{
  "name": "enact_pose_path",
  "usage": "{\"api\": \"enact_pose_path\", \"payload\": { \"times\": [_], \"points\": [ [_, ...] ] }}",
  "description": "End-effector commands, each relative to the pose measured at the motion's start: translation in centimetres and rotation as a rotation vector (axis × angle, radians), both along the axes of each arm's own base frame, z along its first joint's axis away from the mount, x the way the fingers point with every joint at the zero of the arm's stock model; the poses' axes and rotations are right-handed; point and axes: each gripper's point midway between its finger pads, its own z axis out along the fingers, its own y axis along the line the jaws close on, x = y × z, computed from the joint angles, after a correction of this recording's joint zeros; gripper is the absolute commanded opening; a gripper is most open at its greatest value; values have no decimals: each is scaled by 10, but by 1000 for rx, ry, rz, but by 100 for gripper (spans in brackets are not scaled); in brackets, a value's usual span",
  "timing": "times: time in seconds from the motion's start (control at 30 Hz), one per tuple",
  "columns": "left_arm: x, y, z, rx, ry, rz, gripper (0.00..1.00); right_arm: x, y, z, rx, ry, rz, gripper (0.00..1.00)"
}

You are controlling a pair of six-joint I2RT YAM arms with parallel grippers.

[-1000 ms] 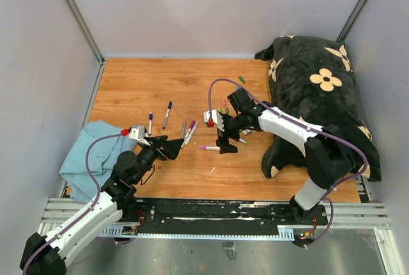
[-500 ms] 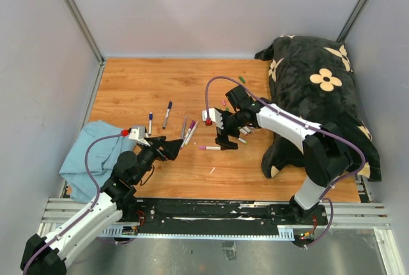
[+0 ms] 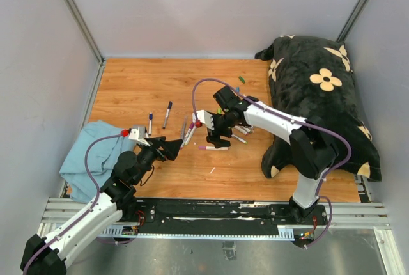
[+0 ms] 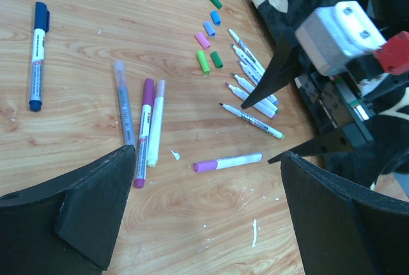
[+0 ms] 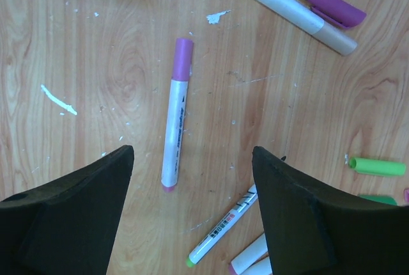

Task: Open the pen caps
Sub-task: Pick up the pen from the center of the board.

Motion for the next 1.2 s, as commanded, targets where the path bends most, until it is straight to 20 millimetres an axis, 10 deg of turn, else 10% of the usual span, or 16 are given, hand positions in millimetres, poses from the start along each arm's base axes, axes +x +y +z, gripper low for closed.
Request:
{"api": "enact_pose_path", "payload": {
  "times": [0.0, 0.53, 1.17],
  "points": [
    [0, 2, -4, 4, -1, 12, 99, -4, 7, -10, -76, 41, -40, 72],
    [-2, 10, -5, 4, -7, 40, 99, -18, 6, -45, -238, 93, -56, 30],
    [-3, 13, -3, 3, -11, 52, 99, -24, -12, -68, -374, 91, -74, 20]
  ]
}}
